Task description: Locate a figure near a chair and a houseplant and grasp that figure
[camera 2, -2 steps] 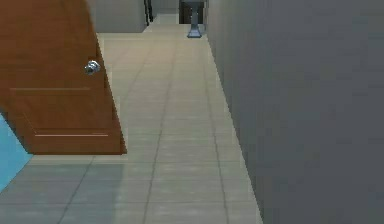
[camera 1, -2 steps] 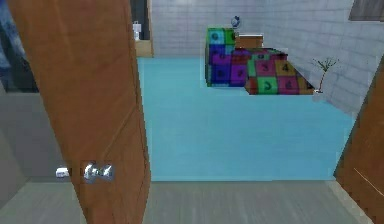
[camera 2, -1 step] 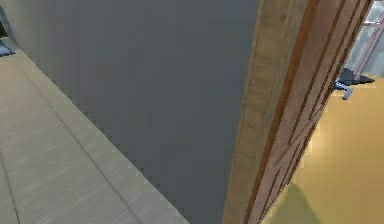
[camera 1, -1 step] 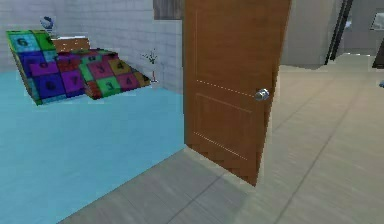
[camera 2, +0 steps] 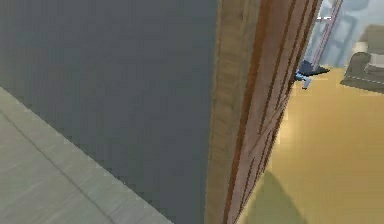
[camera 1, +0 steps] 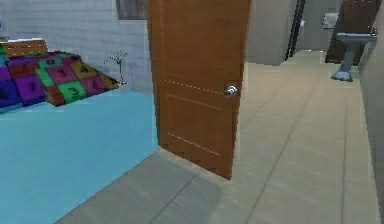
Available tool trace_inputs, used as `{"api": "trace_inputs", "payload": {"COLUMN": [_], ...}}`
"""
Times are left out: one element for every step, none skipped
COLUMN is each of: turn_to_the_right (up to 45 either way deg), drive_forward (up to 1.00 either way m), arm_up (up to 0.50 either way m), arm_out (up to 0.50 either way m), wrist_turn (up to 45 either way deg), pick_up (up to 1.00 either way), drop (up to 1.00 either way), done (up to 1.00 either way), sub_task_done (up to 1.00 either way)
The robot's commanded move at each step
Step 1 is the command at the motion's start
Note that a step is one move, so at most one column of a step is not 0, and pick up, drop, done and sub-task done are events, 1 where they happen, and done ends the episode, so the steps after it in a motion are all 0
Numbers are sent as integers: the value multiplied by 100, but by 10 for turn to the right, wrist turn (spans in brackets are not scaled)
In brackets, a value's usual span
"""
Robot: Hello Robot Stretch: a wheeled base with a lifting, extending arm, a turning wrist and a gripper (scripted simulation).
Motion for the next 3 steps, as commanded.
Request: {"api": "trace_inputs", "payload": {"turn_to_the_right": [0, 450, 450], "drive_forward": [15, 0, 0], "arm_up": [0, 0, 0], "arm_out": [0, 0, 0], "wrist_turn": [0, 0, 0], "pick_up": [0, 0, 0], "drop": [0, 0, 0], "done": [0, 0, 0], "sub_task_done": [0, 0, 0]}}
